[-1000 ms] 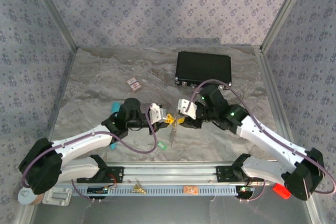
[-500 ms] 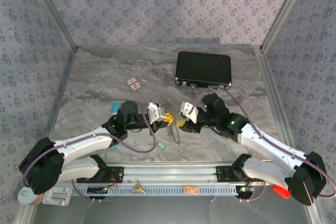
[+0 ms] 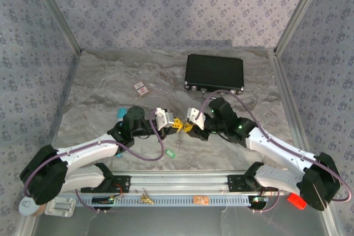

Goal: Put the keys on the keyring

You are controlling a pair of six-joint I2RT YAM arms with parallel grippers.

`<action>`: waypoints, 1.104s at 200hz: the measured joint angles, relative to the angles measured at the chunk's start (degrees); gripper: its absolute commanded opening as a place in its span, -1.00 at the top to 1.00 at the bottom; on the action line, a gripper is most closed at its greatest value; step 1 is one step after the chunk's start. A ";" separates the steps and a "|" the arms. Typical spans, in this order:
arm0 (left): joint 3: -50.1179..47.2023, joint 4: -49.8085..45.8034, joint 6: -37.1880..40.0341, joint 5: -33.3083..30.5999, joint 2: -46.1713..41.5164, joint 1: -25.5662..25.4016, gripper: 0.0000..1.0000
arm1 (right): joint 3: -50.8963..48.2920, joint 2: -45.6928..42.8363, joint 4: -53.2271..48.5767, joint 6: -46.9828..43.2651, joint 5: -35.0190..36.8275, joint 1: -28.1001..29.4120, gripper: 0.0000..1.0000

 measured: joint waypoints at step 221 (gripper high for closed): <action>-0.31 5.75 -6.45 -5.25 1.57 -0.15 1.00 | -5.62 -1.62 12.50 7.41 8.81 2.91 0.22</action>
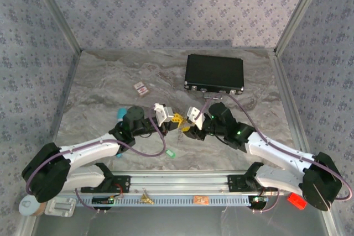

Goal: Put the keys on the keyring

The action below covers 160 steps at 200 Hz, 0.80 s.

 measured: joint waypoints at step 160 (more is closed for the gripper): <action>0.00 -0.02 0.11 -1.77 -0.04 0.00 1.00 | -0.26 0.31 1.31 0.81 3.21 0.39 0.78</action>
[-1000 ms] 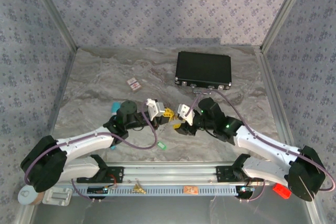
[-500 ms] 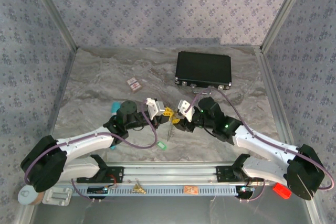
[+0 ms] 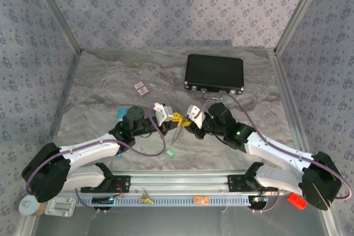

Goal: Put the keys on the keyring

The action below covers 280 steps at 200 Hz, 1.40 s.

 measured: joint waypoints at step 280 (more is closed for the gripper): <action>0.50 -6.49 7.82 -0.37 -0.76 -0.70 0.51 | 8.15 -3.34 -16.20 -9.57 0.22 -1.20 1.00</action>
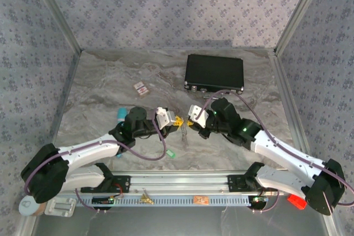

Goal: Put the keys on the keyring

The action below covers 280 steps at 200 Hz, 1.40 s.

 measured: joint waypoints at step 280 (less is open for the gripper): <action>-5.57 -20.76 -19.37 -41.68 -35.47 15.10 -0.99 | 18.53 32.22 3.13 10.21 7.89 1.22 1.00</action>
